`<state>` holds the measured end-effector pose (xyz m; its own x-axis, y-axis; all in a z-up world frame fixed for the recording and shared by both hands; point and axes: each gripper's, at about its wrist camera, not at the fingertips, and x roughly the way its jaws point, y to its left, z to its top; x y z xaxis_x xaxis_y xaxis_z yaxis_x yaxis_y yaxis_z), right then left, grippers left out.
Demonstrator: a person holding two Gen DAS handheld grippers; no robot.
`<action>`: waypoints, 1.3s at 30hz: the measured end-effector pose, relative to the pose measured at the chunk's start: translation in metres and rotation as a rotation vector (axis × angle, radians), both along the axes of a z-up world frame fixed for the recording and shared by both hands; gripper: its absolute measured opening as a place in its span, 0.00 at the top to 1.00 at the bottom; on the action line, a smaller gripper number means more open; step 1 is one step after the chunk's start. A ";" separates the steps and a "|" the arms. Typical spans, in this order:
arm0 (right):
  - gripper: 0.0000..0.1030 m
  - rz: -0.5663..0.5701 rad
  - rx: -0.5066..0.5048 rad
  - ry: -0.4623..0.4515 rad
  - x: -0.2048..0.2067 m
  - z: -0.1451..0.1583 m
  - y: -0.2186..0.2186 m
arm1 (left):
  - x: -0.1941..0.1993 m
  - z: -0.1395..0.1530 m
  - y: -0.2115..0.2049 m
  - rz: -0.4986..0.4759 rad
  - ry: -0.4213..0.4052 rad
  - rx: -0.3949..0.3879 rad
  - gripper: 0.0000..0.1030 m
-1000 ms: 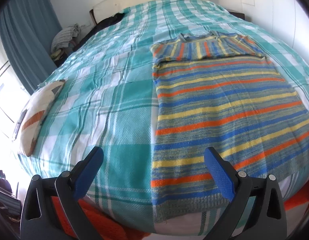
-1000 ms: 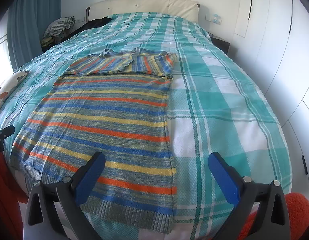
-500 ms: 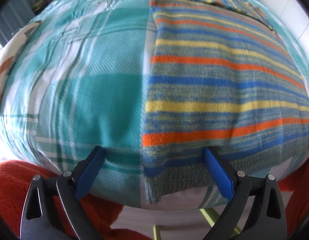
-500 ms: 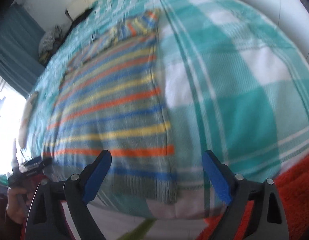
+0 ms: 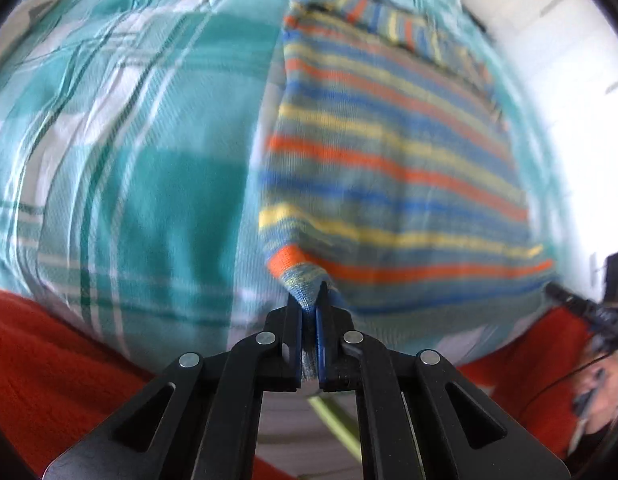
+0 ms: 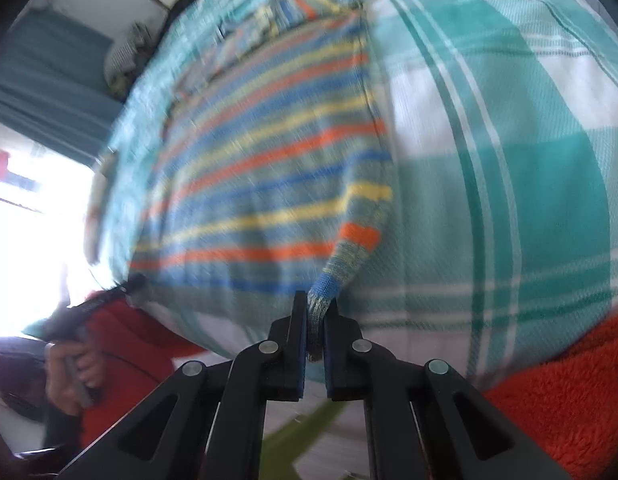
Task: Fold small clothes
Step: 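Grasp the sweater hem with the left tool while the right tool grasps the hem too, then lift the hem with both tools and fold it up onto the collar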
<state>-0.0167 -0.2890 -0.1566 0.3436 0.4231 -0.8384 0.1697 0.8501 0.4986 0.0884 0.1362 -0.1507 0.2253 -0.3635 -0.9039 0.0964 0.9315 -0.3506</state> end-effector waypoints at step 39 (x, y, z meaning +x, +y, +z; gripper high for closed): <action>0.52 0.151 -0.189 -0.297 0.347 0.046 -0.051 | 0.288 0.044 -0.095 -0.134 -0.319 0.108 0.31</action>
<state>0.3306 -0.3398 -0.1110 0.5290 0.3348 -0.7798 -0.0927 0.9362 0.3391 0.3764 0.0415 -0.1063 0.4591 -0.3152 -0.8306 0.3086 0.9333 -0.1837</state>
